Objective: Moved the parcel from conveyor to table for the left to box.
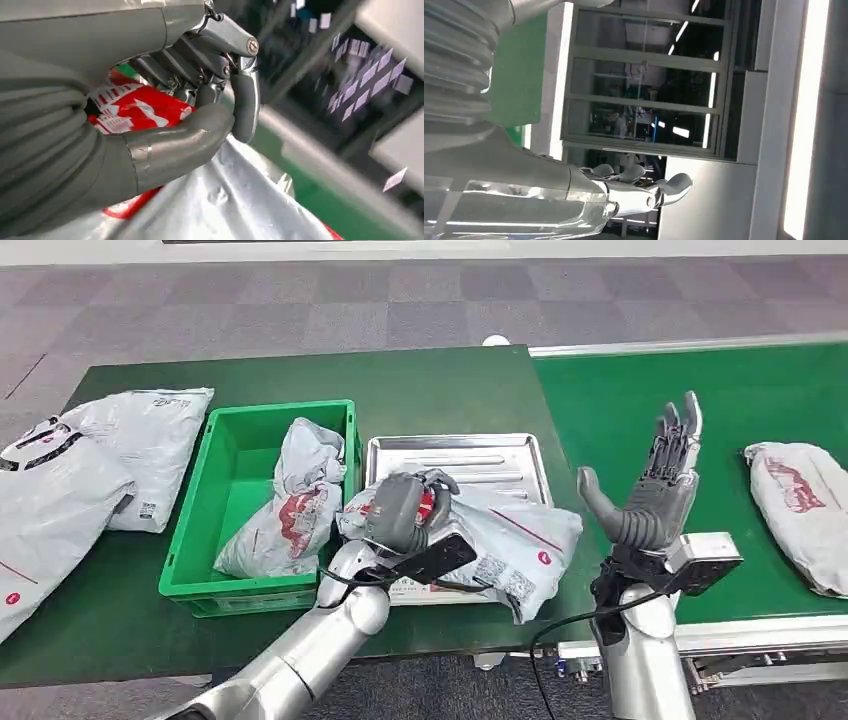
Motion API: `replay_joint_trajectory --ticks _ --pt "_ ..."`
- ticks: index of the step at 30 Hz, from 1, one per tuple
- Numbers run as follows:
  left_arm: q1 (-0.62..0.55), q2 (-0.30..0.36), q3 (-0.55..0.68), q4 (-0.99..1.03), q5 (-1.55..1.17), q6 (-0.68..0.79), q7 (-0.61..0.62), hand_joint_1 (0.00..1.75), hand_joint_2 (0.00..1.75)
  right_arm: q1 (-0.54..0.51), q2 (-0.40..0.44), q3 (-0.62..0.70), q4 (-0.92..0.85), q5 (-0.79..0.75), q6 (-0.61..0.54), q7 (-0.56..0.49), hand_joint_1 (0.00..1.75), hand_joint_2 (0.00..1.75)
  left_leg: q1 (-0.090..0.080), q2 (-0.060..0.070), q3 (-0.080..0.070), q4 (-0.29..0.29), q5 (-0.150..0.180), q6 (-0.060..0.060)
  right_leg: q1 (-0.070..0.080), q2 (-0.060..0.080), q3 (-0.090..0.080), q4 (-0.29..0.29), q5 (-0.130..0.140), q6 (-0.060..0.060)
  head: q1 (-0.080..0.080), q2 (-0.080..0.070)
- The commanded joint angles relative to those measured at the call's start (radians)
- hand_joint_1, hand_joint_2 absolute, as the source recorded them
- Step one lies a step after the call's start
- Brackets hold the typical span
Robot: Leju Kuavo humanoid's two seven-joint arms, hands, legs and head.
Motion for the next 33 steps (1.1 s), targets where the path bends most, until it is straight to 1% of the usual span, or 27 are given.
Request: replay_joint_trajectory --ticks 1,2,3,6,8,11,12,14,15,17,18,19,20,21,22,23,24,25,26,27,28,29,30,31,33 --pt "0.145 0.010 0.387 -0.366 -0.288 0.131 -0.140 1.75 1.75 -0.031 -0.021 0.026 0.029 -0.023 -0.032 0.015 0.00 1.75 0.002 0.005 0.007 -0.004 -0.002 -0.002 0.002 0.006 0.006 -0.005 0.001 -0.002 0.000 0.000" --pt "0.147 0.010 0.414 -0.378 -0.322 0.131 -0.139 1.75 1.75 -0.034 -0.025 0.028 0.030 -0.025 -0.035 0.017 0.00 1.75 0.001 0.005 0.002 -0.001 -0.002 -0.001 0.001 0.006 0.001 -0.001 0.000 -0.001 0.000 0.000" --pt "0.152 0.010 0.459 -0.397 -0.371 0.131 -0.123 1.75 1.75 -0.029 -0.033 0.030 0.026 -0.029 -0.049 0.021 0.00 1.75 0.001 0.006 0.003 -0.001 -0.002 -0.001 0.001 0.007 0.001 -0.001 0.000 -0.001 0.000 0.000" --pt "0.183 0.010 0.547 -0.470 -0.418 0.131 -0.153 1.75 1.75 -0.005 -0.041 0.026 0.009 -0.031 -0.057 0.023 0.00 1.75 0.002 0.005 0.004 -0.002 -0.002 -0.001 0.002 0.006 0.004 -0.004 0.000 -0.002 0.000 0.000" --pt "0.194 0.010 0.577 -0.502 -0.440 0.131 -0.158 1.75 1.75 0.006 -0.042 0.023 -0.002 -0.031 -0.061 0.023 0.00 1.75 0.001 0.004 0.002 -0.001 -0.001 -0.001 0.001 0.005 0.001 -0.002 0.000 -0.001 0.000 0.000" --pt "0.235 0.010 0.631 -0.584 -0.499 0.131 -0.138 1.75 1.75 0.026 -0.035 0.013 -0.027 -0.042 -0.055 0.032 0.00 1.75 0.002 0.004 0.004 -0.002 -0.001 -0.001 0.002 0.005 0.003 -0.003 0.000 -0.002 0.000 0.000" --pt "0.241 0.010 0.645 -0.587 -0.541 0.131 -0.121 1.75 1.75 0.026 -0.034 0.012 -0.030 -0.044 -0.052 0.035 0.00 1.75 0.001 0.002 0.002 -0.001 -0.001 -0.001 0.001 0.002 0.002 -0.002 0.000 -0.001 0.000 0.000" --pt "0.252 0.010 0.672 -0.609 -0.595 0.131 -0.098 1.75 1.75 0.027 -0.034 0.010 -0.035 -0.043 -0.050 0.038 0.00 1.75 0.002 0.006 0.006 -0.004 -0.002 -0.001 0.002 0.007 0.005 -0.005 0.000 -0.002 0.000 0.000" --pt "0.257 0.010 0.713 -0.600 -0.690 0.131 -0.037 1.75 1.75 0.033 -0.035 0.007 -0.046 -0.039 -0.054 0.040 0.00 1.75 0.001 0.005 0.004 -0.002 -0.002 -0.001 0.001 0.005 0.002 -0.002 0.000 -0.001 0.000 0.000" --pt "0.255 0.010 0.758 -0.572 -0.790 0.131 0.032 1.75 1.75 0.043 -0.038 0.001 -0.066 -0.034 -0.054 0.045 0.00 1.75 0.002 0.005 0.006 -0.004 -0.002 -0.001 0.001 0.005 0.005 -0.004 0.000 -0.002 0.000 0.000" --pt "0.252 0.018 0.771 -0.535 -0.824 0.131 0.073 1.75 1.75 0.047 -0.038 -0.003 -0.068 -0.031 -0.054 0.048 0.00 1.75 0.001 0.003 0.004 -0.002 -0.001 -0.001 0.001 0.003 0.003 -0.002 0.000 -0.001 0.000 0.000" --pt "0.244 0.012 0.798 -0.514 -0.837 0.131 0.064 1.75 1.75 0.049 -0.037 -0.006 -0.071 -0.029 -0.052 0.050 0.00 1.75 0.001 0.003 0.005 -0.002 -0.001 -0.001 0.001 0.003 0.004 -0.003 0.000 -0.001 0.000 0.000" --pt "0.245 0.038 0.782 -0.477 -0.846 0.131 0.134 1.75 1.75 0.058 -0.036 -0.013 -0.079 -0.022 -0.047 0.054 0.00 1.75 0.001 0.003 0.005 -0.003 -0.001 -0.001 0.001 0.003 0.005 -0.004 0.000 -0.002 0.000 0.000" --pt "0.245 0.044 0.777 -0.477 -0.840 0.131 0.137 1.75 1.75 0.060 -0.035 -0.015 -0.081 -0.021 -0.046 0.054 0.00 1.75 0.001 0.002 0.004 -0.002 -0.001 -0.001 0.001 0.002 0.003 -0.002 0.000 -0.001 0.000 0.000" --pt "0.233 0.073 0.756 -0.395 -0.870 0.131 0.213 1.75 1.75 0.063 -0.035 -0.020 -0.083 -0.017 -0.040 0.056 0.00 1.75 0.001 0.002 0.006 -0.004 -0.001 -0.001 0.001 0.003 0.005 -0.004 0.000 -0.002 0.000 0.000" --pt "0.228 0.087 0.743 -0.356 -0.876 0.131 0.245 1.75 1.75 0.064 -0.033 -0.023 -0.084 -0.014 -0.037 0.057 0.00 1.75 0.001 0.002 0.006 -0.004 -0.001 -0.001 0.001 0.003 0.005 -0.004 0.000 -0.002 0.000 0.000" --pt "0.202 0.113 0.717 -0.231 -0.893 0.131 0.305 1.75 1.75 0.068 -0.031 -0.027 -0.085 -0.007 -0.031 0.057 0.00 1.75 0.000 0.000 0.005 -0.003 0.000 -0.001 0.000 0.000 0.004 -0.002 -0.001 -0.001 0.000 0.000" --pt "0.190 0.122 0.699 -0.198 -0.885 0.131 0.321 1.75 1.75 0.069 -0.029 -0.030 -0.086 -0.004 -0.028 0.057 0.00 1.75 0.001 0.000 0.007 -0.005 0.000 -0.001 0.001 0.001 0.006 -0.004 0.000 -0.002 0.000 0.000" --pt "0.156 0.135 0.645 -0.087 -0.839 0.056 0.299 1.75 1.75 0.070 -0.029 -0.038 -0.087 0.003 -0.019 0.055 0.00 1.75 0.001 -0.001 0.008 -0.006 0.001 -0.001 0.001 -0.001 0.007 -0.006 0.000 -0.002 0.000 0.000" --pt "0.155 0.131 0.629 -0.072 -0.838 0.072 0.311 1.75 1.75 0.068 -0.030 -0.042 -0.085 0.004 -0.015 0.055 0.00 1.75 0.000 -0.002 0.005 -0.003 0.000 -0.001 -0.001 -0.002 0.004 -0.002 -0.001 -0.001 0.000 0.000" --pt "0.132 0.138 0.569 -0.012 -0.844 -0.006 0.324 1.75 1.75 0.064 -0.029 -0.049 -0.078 0.009 -0.001 0.056 0.00 1.75 0.001 -0.003 0.006 -0.005 0.001 -0.001 0.001 -0.002 0.006 -0.004 -0.001 -0.002 0.000 0.000" --pt "0.128 0.133 0.550 0.001 -0.836 -0.034 0.333 1.75 1.75 0.062 -0.028 -0.053 -0.074 0.011 0.007 0.056 0.00 1.75 0.001 -0.002 0.003 -0.002 0.000 -0.001 0.001 -0.002 0.003 -0.002 -0.001 -0.001 0.000 0.000" --pt "0.121 0.128 0.508 0.028 -0.841 -0.058 0.367 1.75 1.75 0.060 -0.025 -0.057 -0.065 0.019 0.021 0.053 0.00 1.75 0.001 -0.003 0.003 -0.002 0.001 -0.001 0.001 -0.003 0.004 -0.003 -0.001 -0.001 0.000 0.000" --pt "0.121 0.128 0.508 0.028 -0.841 -0.058 0.367 1.75 1.75 0.060 -0.025 -0.057 -0.065 0.019 0.021 0.053 0.00 1.75 0.001 -0.003 0.002 -0.001 0.000 0.000 0.000 -0.003 0.002 -0.001 -0.001 -0.001 0.000 0.000" --pt "0.116 0.122 0.486 0.035 -0.836 -0.065 0.411 1.75 1.75 0.049 -0.016 -0.061 -0.057 0.027 0.030 0.047 0.00 1.75 0.001 -0.002 0.003 -0.002 0.000 0.000 0.000 -0.002 0.003 -0.002 -0.001 -0.001 0.000 0.000"
